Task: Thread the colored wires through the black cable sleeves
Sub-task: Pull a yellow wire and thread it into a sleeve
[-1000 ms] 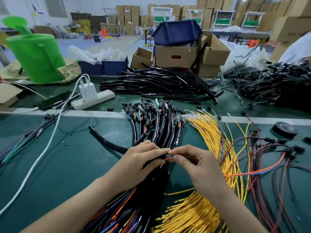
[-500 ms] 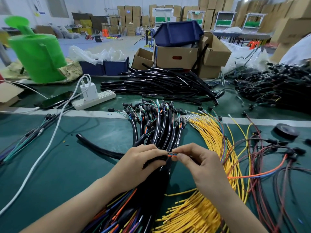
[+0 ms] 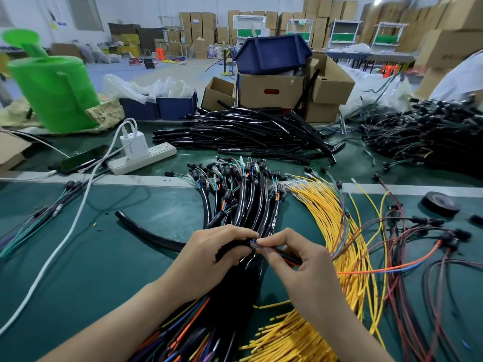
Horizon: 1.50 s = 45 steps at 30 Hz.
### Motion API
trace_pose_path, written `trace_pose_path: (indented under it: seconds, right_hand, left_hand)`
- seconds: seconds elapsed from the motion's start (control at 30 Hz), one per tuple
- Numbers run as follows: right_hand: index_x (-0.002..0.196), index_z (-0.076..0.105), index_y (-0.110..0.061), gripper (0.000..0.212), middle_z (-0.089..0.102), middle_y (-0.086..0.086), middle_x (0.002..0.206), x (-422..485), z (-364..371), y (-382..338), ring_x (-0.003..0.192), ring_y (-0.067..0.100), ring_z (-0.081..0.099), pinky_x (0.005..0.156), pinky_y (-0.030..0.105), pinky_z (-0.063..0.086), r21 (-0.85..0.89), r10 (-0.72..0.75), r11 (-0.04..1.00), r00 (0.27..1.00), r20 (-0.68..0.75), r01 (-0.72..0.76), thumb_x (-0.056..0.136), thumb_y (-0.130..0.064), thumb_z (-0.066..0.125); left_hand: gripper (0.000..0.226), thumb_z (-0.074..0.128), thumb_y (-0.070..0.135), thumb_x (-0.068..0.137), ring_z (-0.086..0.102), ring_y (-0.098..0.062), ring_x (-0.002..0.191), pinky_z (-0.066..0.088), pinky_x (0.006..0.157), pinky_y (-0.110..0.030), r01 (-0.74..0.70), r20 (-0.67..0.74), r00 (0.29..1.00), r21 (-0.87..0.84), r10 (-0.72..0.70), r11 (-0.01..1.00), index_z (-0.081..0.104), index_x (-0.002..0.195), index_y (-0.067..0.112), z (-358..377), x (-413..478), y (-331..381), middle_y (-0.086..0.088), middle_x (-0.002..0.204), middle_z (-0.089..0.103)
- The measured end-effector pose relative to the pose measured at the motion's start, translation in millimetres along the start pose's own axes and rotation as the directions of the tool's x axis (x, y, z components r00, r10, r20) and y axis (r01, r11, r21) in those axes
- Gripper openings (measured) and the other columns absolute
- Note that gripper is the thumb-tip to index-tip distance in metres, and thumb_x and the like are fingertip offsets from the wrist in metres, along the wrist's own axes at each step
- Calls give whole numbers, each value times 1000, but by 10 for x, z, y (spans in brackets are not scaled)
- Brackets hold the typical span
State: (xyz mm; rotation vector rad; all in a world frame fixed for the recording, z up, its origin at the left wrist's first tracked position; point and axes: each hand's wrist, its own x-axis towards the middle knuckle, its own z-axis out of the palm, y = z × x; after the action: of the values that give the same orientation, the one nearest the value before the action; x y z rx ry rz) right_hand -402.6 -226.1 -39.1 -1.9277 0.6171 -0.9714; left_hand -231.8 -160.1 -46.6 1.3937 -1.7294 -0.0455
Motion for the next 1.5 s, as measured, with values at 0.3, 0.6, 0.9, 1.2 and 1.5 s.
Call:
trace_pose_path:
  seconds: [0.3,0.6,0.9,1.2,1.5]
  right_hand:
    - [78,70,-31,20,64,-18,65,21,-42,6,56,-2,56,51,4,36,-57,30,998,999,20,-29,84,-12,71]
    - [80,70,-29,17,65,-20,69,63,-123,-1,63,-2,61,55,6,41,-139,9,990,996,93,4,84,-13,70]
    - [81,71,-29,19,69,-17,79,73,-134,39,77,0,66,68,12,50,-147,-47,987,994,102,62,81,-11,74]
    - [78,67,-20,22,61,-13,73,114,-217,19,65,2,59,60,6,40,1,-37,999,989,146,37,83,2,65]
    - [85,55,-15,13,60,-6,68,136,-251,-6,59,11,51,57,23,40,61,-33,998,979,200,21,74,-16,49]
  left_hand:
    - [21,63,18,89,53,5,76,44,72,-10,-44,99,994,63,37,997,69,108,11,-19,-8,14,10,87,61]
    - [24,63,22,89,56,-6,75,45,71,-15,-94,196,978,110,71,989,70,108,9,-44,26,41,2,86,65]
    - [18,61,23,89,51,11,72,41,67,-9,19,284,958,25,-26,999,72,102,16,-90,109,102,10,79,61]
    - [14,56,25,94,51,-3,50,43,54,-15,347,589,761,-16,-272,938,66,84,27,-196,346,211,9,65,63]
    - [27,50,23,98,40,-6,44,34,46,-16,489,706,624,-18,-335,872,64,76,19,-135,636,359,9,55,53]
